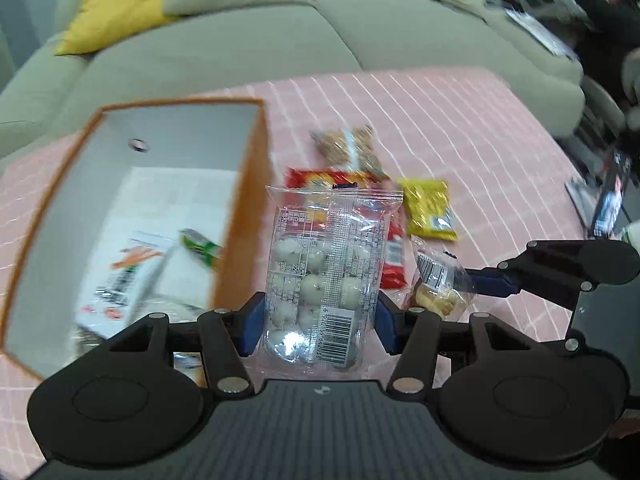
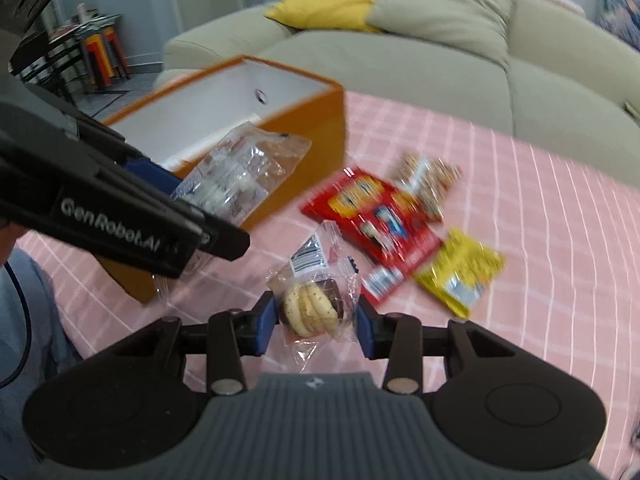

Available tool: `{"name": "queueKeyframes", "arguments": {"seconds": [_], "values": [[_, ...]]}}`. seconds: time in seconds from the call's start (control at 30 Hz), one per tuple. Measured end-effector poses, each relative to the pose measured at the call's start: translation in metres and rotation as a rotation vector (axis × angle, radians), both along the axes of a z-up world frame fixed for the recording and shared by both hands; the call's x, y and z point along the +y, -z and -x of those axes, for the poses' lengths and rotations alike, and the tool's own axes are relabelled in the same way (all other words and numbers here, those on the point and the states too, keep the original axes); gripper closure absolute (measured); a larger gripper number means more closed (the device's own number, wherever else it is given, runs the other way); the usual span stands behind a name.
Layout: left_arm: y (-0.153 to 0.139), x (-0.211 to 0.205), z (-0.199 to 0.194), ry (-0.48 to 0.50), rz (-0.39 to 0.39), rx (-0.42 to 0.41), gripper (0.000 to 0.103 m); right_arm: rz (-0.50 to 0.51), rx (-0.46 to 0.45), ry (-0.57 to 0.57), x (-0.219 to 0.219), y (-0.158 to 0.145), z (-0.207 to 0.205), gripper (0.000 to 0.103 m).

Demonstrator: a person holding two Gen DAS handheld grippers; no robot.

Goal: Organize snacks
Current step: 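Carry the candy bag with the left tool while the right tool carries the cookie bag to the box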

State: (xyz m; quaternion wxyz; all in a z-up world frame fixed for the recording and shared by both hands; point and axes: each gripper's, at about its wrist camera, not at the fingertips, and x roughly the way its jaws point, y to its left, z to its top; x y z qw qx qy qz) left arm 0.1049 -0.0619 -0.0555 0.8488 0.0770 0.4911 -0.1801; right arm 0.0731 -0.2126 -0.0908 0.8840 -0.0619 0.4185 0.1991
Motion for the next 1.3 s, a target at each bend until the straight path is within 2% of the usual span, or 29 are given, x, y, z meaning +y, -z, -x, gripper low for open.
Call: {"name": "queueKeyframes", "arguments": {"seconds": [0.27,0.53,0.93,1.3], "values": [[-0.032,0.049,-0.006,-0.108,0.003,-0.086,0.040,0.013,-0.113,-0.108,0.043,-0.041,-0.010,0.064],[-0.040,0.088,-0.031,-0.197,-0.015,-0.103,0.040,0.042,-0.182,-0.199,0.090,-0.065,-0.041,0.064],[0.010,0.108,-0.081,-0.254,-0.043,0.030,0.040,0.246,-0.154,-0.321,0.153,-0.035,-0.097,0.064],[0.050,0.110,-0.109,-0.266,-0.118,0.145,0.039,0.362,-0.041,-0.368,0.161,0.005,-0.131,0.066]]}}
